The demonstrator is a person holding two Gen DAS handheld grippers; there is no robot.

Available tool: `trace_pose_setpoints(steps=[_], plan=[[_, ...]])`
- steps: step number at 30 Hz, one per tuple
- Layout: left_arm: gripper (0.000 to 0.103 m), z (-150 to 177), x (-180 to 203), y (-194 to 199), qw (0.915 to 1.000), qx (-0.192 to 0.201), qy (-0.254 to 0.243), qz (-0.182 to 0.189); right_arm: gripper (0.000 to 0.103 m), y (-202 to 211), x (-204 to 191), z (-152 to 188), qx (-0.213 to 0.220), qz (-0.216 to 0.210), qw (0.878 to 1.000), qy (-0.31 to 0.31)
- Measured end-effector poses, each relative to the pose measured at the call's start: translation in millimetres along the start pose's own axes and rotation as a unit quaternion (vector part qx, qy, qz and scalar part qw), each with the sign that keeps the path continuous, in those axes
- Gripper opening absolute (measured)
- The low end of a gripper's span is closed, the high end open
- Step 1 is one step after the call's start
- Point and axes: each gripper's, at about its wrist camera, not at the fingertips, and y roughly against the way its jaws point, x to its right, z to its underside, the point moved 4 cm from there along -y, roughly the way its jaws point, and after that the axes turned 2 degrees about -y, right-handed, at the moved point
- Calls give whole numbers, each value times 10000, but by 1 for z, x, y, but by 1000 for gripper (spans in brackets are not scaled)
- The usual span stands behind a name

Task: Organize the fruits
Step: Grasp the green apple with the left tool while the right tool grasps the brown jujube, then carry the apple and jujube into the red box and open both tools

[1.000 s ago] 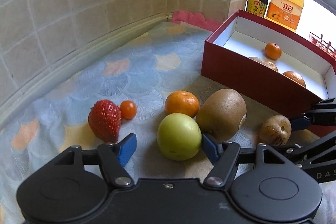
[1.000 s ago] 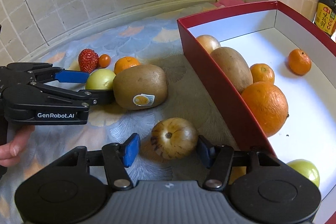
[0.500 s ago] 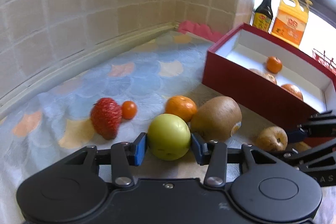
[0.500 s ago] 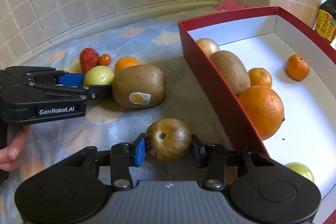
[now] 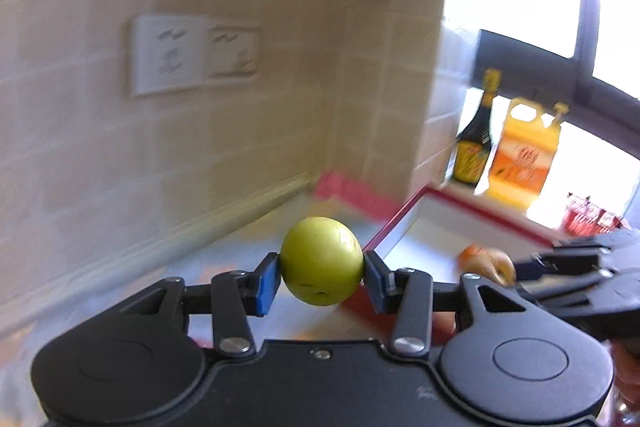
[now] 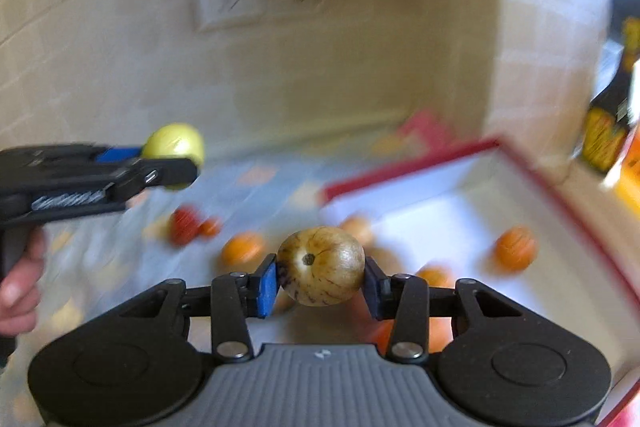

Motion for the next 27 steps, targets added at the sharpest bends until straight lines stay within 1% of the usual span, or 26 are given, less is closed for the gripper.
trace_pose_setpoints(steps=[2,4,6,7,10,12,16,20,23,27], plan=[[54,-16,17,-20,9998,-25,-55,163,45,-4,27,-19,189,253,9995,-5],[54,-25,35,-47,9991,-161,13,386,45,-14,55,-35,224,382,9990,-62],[54,-25,49,-78,9972,-431,159,597,45,-32,76,-47,50,399,9992,-38],[54,-23,57,-94,9960,-577,186,652,45,-40,87,-51,7,385,9992,-143],[54,-11,74,-133,9925,-969,155,727,45,-64,115,-57,-183,314,9974,-621],[54,-5,79,-149,9908,-1133,87,740,45,-81,127,-56,-282,316,9960,-786],[54,6,84,-171,9881,-1354,-48,729,45,-106,135,-45,-488,336,9938,-942],[54,13,82,-186,9853,-1552,-7,714,45,-126,135,-38,-712,419,9919,-964],[54,16,80,-193,9830,-1694,35,711,45,-137,138,-32,-893,436,9893,-1065],[54,19,81,-195,9819,-1753,17,715,46,-142,137,-26,-965,442,9886,-1070]])
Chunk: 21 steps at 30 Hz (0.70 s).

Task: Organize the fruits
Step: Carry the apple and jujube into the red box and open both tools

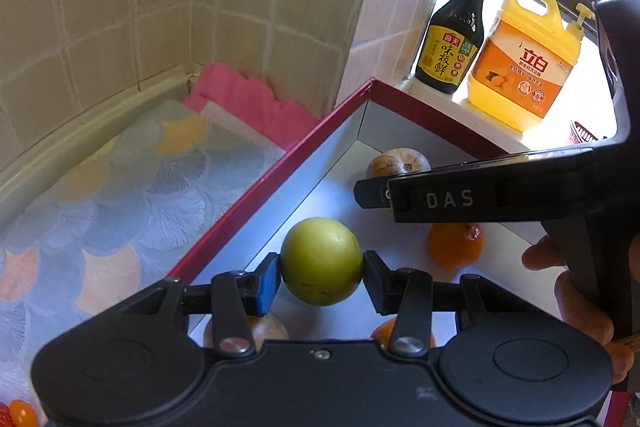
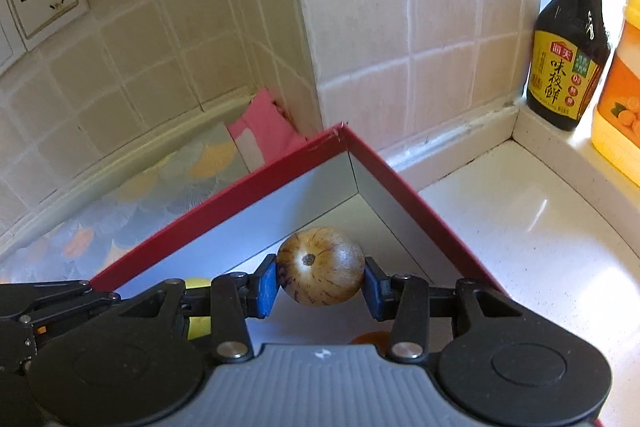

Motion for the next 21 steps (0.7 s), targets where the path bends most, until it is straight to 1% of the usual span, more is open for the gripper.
trace_pose_setpoints(steps=[5,14,17,18,20,21], plan=[[54,0,0,-6,9999,-88,65,12,46,-6,1,3,-90,-9,9999,-46],[55,-3,-1,-7,9998,-119,133,26,46,-6,1,2,-70,-75,9999,-75],[65,-3,-1,-4,9996,-93,215,154,49,-2,0,2,-21,-51,10000,-27],[67,-3,0,-1,9997,-53,188,165,49,1,0,1,14,-51,10000,1],[74,-5,2,8,9999,99,71,85,49,10,-1,0,112,-28,9999,40],[75,-6,2,16,9998,209,19,59,49,16,-1,-2,173,-41,9998,28]])
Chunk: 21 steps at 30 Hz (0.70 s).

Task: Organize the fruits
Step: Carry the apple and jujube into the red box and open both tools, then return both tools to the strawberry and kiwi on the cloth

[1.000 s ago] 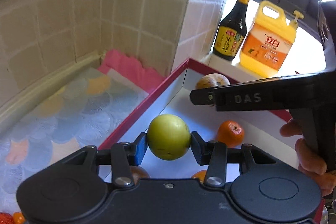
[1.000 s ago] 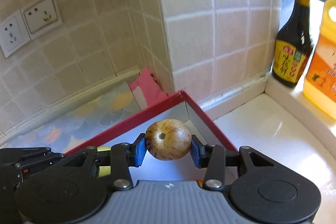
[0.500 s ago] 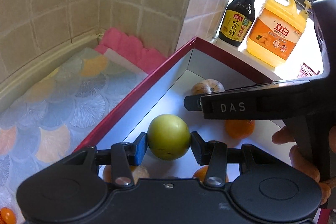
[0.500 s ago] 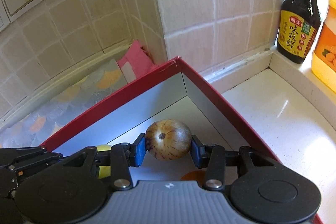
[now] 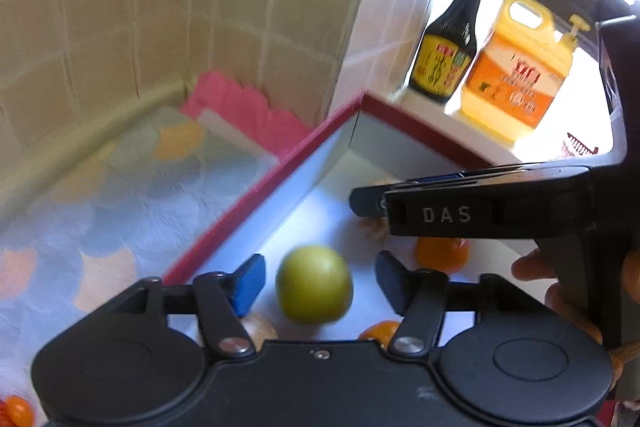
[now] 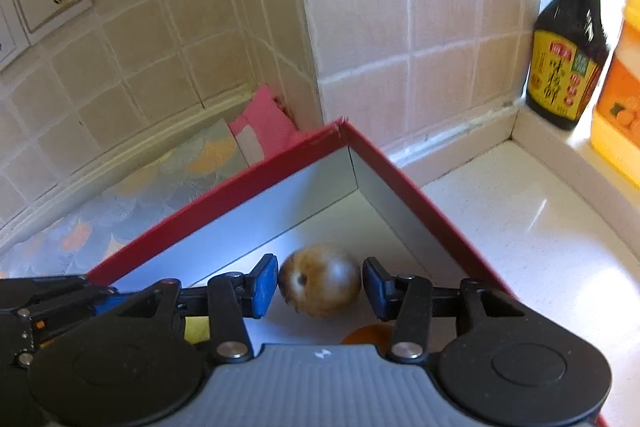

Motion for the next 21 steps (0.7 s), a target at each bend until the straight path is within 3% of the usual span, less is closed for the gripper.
trace_pose_setpoints(steps=[4,9,16,21], plan=[[77,-8,-8,45,9987,504,-26,-17,49,34,-3,-8,271,-163,9995,-22],[78,-2,-38,120,9928,1107,303,-355,51,85,-24,-12,652,-365,9969,246],[79,33,-83,236,9765,1599,657,-1287,52,134,-79,-2,857,-758,9906,751],[80,58,-107,308,9534,1922,755,-2202,57,160,-122,5,984,-1108,9829,1095]])
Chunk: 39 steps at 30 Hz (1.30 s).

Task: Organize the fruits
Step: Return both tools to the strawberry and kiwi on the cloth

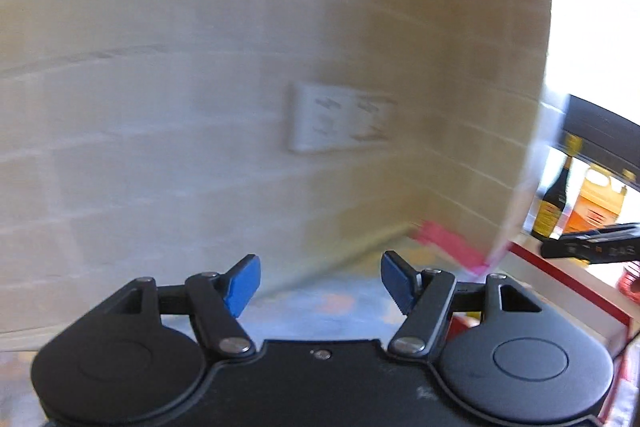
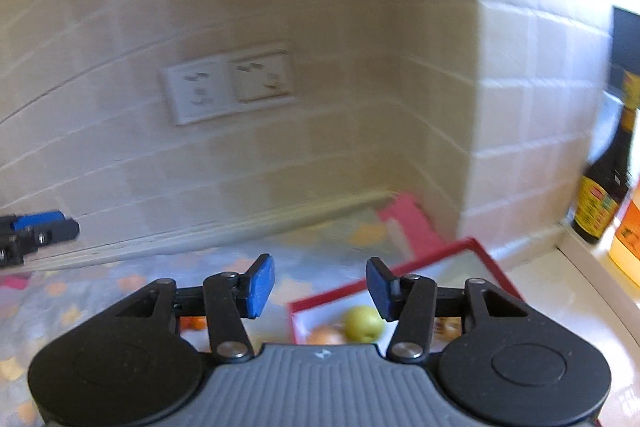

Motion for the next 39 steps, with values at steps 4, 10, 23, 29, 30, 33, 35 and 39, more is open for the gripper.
trace_pose_setpoints(steps=[4,10,23,29,30,33,35,39], plan=[[80,6,-31,26,9988,143,316,-341,60,2,-33,6,-87,-202,9997,103],[80,35,-44,7,9987,-249,308,-310,69,-26,-65,53,-797,-179,9966,-53],[80,107,-20,-94,9877,-1409,406,539,69,-82,-73,137,-1476,482,9878,-151],[80,120,-22,-138,9791,-1729,780,733,70,-108,-68,142,-1485,531,9869,-343],[80,121,-21,-143,9783,-1752,785,784,70,-111,-67,142,-1506,510,9866,-371],[80,122,-15,-156,9760,-1841,745,889,70,-120,-66,141,-1499,463,9866,-440],[80,123,-13,-163,9756,-1877,737,867,70,-124,-66,140,-1490,423,9869,-450],[77,128,-12,-170,9735,-1921,848,906,70,-131,-64,138,-1492,317,9869,-529]])
